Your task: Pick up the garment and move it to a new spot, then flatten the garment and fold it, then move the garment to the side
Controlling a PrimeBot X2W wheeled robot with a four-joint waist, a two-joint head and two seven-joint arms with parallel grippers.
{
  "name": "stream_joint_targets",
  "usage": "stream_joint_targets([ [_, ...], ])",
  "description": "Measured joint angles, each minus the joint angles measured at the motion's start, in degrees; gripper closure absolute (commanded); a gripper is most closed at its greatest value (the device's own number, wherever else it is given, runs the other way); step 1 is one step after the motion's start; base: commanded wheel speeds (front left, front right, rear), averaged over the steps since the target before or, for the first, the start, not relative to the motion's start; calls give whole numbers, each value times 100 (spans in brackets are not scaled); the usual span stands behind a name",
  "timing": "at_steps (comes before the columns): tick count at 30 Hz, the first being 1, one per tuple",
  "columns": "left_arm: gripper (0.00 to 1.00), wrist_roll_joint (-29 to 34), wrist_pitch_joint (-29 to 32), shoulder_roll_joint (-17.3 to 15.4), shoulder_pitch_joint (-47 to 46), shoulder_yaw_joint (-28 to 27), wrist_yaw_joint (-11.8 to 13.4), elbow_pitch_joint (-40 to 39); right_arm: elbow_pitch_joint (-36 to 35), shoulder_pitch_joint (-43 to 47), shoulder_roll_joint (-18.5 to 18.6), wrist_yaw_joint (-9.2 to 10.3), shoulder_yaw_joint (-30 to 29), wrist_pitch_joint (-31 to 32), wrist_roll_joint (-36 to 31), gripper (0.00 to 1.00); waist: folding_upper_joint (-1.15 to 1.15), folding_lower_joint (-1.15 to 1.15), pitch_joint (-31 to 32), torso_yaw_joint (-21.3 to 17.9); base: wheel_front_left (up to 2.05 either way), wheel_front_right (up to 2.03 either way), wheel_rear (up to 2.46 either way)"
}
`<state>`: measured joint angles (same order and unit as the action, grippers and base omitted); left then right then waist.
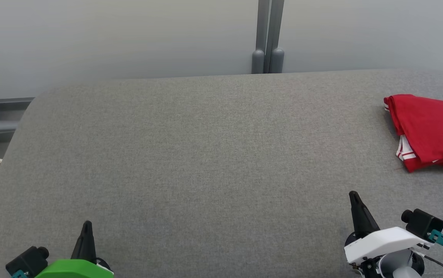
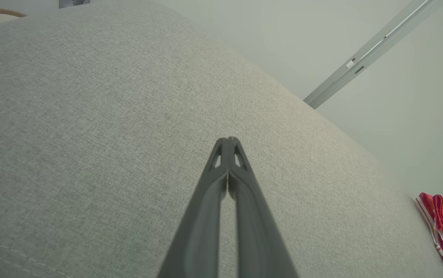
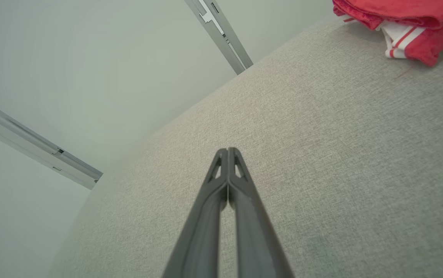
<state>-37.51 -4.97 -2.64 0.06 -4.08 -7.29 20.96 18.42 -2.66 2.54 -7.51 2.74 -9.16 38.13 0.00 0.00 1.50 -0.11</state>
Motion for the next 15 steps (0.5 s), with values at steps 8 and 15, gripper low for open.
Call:
stream_joint_targets([
  [8,100,-643,241,0,-79,-127,0,-68,-88,-3,2,0,-16,93,653,100,0,0,-12,1,0,0,0],
  [15,100,-1160,431,0,-135,-222,0,-133,-158,-6,2,0,-29,159,1176,100,0,0,-23,1,0,0,0],
])
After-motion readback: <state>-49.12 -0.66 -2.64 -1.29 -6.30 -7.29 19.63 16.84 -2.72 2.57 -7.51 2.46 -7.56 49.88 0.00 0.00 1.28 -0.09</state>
